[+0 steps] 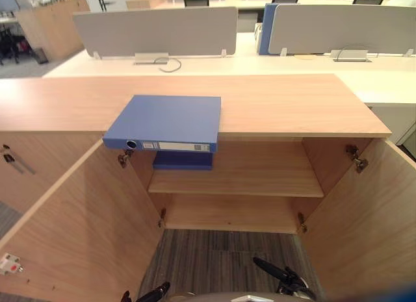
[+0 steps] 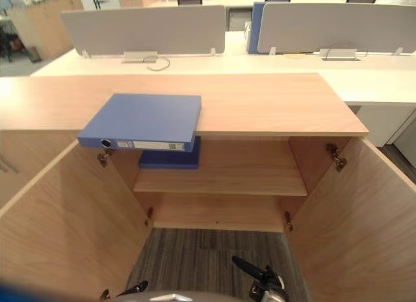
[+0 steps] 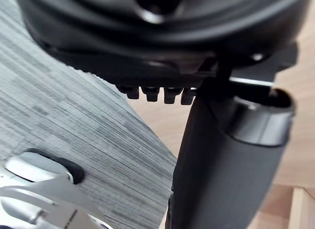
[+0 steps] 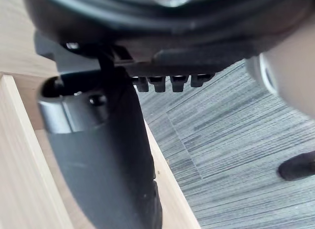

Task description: Walk over to the cabinet, pick up the folder, carry it to the office cabinet, place the folder inside the office cabinet, then close the office cabinet door

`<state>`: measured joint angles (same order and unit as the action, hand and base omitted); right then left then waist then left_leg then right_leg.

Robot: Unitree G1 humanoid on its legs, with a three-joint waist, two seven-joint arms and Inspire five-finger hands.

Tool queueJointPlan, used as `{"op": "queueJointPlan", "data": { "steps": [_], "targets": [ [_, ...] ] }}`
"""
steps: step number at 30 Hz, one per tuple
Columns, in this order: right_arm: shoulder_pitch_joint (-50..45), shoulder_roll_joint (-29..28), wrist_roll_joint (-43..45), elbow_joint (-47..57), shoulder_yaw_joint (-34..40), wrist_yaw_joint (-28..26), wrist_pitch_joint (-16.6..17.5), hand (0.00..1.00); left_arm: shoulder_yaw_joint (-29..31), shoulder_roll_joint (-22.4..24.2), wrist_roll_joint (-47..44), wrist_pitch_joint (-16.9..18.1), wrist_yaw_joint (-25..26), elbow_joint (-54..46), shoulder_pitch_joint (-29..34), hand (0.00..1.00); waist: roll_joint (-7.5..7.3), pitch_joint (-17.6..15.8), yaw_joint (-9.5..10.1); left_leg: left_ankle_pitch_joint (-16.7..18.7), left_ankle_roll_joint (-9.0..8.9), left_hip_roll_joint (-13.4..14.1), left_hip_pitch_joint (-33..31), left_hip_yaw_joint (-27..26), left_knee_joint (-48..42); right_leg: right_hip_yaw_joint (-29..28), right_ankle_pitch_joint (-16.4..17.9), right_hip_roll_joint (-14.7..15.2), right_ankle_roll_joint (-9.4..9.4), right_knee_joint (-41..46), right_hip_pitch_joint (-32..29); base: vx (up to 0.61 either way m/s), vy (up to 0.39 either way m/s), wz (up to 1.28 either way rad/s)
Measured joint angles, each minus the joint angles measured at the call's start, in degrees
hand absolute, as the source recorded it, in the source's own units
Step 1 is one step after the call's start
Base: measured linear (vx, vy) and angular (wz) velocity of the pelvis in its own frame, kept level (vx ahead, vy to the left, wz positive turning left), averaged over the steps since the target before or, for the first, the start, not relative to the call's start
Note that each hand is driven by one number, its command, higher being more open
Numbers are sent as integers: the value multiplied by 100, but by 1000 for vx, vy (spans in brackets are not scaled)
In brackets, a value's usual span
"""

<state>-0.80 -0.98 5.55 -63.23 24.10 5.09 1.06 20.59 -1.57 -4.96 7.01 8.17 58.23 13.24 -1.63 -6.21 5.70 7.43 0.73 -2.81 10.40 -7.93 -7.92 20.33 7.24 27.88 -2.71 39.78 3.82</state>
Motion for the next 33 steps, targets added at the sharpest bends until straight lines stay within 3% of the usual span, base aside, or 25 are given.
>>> {"op": "queueJointPlan", "data": {
  "steps": [1,3,4,5,6,7,8,12,14,19,20,24,27,33],
  "targets": [
    [-2,18,-101,-33,-17,-2,9,100,-27,-11,0,30,-6,-4,35,100,35,30,-14,-11,22,-4,98,-41,92,132,17,42,12,47,3,13,71,-28],
    [70,-59,-116,-77,-59,-32,26,100,-30,-41,-2,47,-26,2,-1,100,52,1,-13,-40,68,136,75,-121,164,280,290,-175,-235,-138,-70,-17,0,-36],
    [201,-92,-106,-128,-59,-57,28,100,-45,-86,-25,44,-74,66,-60,100,44,-108,-46,-52,59,272,54,-152,144,328,598,-543,-357,-351,-171,-46,-90,-23],
    [250,-103,-107,-150,-70,-75,25,100,-70,-118,-51,38,-106,98,-82,100,14,-167,-76,-55,54,317,57,-148,118,357,667,-732,-342,-524,-200,-78,-151,-12],
    [241,-120,-108,-159,-181,-78,25,100,-142,-227,-127,35,-158,114,-82,100,-124,-211,-98,-58,16,248,58,-72,70,482,805,-967,-236,-960,-156,-69,-152,-4],
    [169,-89,-108,-191,-268,-79,21,100,-216,-230,-318,36,-215,126,-84,100,-169,-180,-76,-50,-38,275,60,12,136,446,924,-1120,-288,-1309,-3,-67,-180,4],
    [136,11,-108,-174,-274,-69,1,100,-222,-166,-551,42,-281,74,-83,100,-73,-180,-83,-92,-85,308,54,241,232,520,852,-1231,-230,-1497,53,-43,-138,1],
    [-29,152,-111,-129,-567,-66,-43,100,-328,117,-1453,23,-377,-936,283,100,0,-139,-82,-198,-250,510,-72,337,369,658,753,-1479,-139,-1786,52,-34,-128,12],
    [-33,141,-122,-109,-866,-72,-61,100,-601,418,-2360,21,-482,-2303,631,100,-55,-99,-8,-252,-338,696,-226,357,443,744,541,-1762,-60,-2215,58,8,-122,6],
    [-65,55,-301,21,-1297,-78,-95,100,-1009,569,-2836,15,-477,-4453,1070,100,-155,60,38,-259,-346,766,-309,358,433,767,374,-1902,-52,-2550,139,39,-26,-2],
    [-64,28,-327,53,-1425,-77,-101,100,-984,581,-2600,15,-434,-5164,1137,100,-172,92,67,-259,-346,765,-341,359,400,767,322,-1911,-58,-2629,151,36,7,-3],
    [-48,-64,-326,66,-1626,-79,-107,100,-588,644,-1265,30,-161,-6243,1082,100,-97,132,186,-257,-347,763,-354,360,365,763,164,-1946,-82,-2902,263,-1,2,-1],
    [-35,-193,-323,72,-1621,-77,-176,100,-87,713,-7,-72,316,-6877,1202,100,-50,168,297,-130,-312,795,-371,386,354,777,70,-2020,-94,-3081,350,-22,9,1],
    [-82,-319,-321,67,-1589,25,-256,100,801,925,2284,-607,1582,-7956,1612,100,-177,300,497,-3,-238,700,-377,438,247,806,-83,-1997,-195,-3369,538,-9,27,4]
  ]
}}
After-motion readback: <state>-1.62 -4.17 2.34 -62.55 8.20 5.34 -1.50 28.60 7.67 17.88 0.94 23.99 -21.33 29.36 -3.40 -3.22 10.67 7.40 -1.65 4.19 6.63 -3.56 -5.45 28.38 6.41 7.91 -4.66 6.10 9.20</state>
